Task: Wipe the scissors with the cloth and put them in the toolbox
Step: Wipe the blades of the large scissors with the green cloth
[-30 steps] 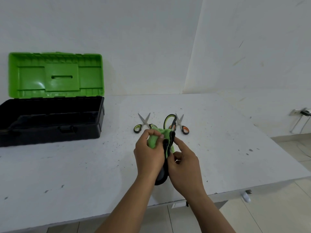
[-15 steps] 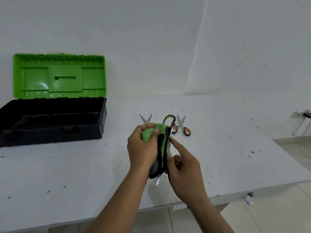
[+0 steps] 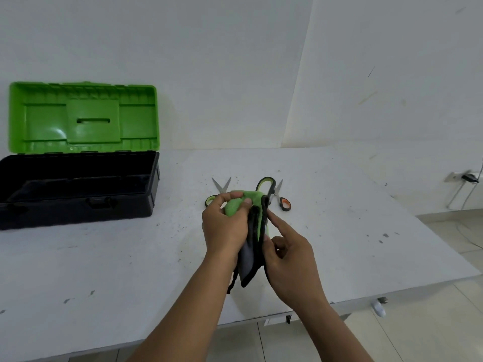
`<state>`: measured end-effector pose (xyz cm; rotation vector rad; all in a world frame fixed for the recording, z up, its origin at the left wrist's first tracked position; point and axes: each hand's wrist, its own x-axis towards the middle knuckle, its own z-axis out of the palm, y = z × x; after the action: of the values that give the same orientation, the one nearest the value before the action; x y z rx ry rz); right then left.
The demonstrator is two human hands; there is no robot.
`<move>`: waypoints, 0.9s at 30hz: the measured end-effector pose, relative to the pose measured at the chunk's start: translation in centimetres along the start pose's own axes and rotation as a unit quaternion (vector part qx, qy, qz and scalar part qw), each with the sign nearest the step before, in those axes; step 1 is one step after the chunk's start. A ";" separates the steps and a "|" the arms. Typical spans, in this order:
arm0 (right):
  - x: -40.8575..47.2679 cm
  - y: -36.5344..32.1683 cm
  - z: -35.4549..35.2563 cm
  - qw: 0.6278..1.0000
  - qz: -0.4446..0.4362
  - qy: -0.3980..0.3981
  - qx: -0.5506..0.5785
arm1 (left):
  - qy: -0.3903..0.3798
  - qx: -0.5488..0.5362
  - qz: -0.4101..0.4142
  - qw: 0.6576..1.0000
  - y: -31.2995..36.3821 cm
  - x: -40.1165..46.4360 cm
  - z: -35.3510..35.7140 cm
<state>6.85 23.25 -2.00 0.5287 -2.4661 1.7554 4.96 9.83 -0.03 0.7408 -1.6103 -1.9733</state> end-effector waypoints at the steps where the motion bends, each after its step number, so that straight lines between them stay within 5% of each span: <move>1: -0.1 0.1 -0.1 1.000 0.004 -0.002 0.002 | 0.002 -0.005 -0.004 1.000 -0.1 0.1 0.2; 17: 1.9 0.5 -1.5 0.997 0.013 0.071 0.007 | -0.069 0.044 0.014 0.997 -1.7 -2.4 -0.1; 22: 1.5 0.3 -1.2 1.000 0.005 0.028 0.009 | -0.055 0.026 0.021 0.998 -1.0 -1.6 -0.1; 27: 1.7 0.3 -1.3 0.995 0.020 0.096 0.006 | -0.051 0.036 0.033 0.998 -0.3 -0.7 -0.4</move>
<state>4.99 24.13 -1.44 0.2969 -2.3521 1.7455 5.74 10.07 -0.29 0.6150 -1.7504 -1.9425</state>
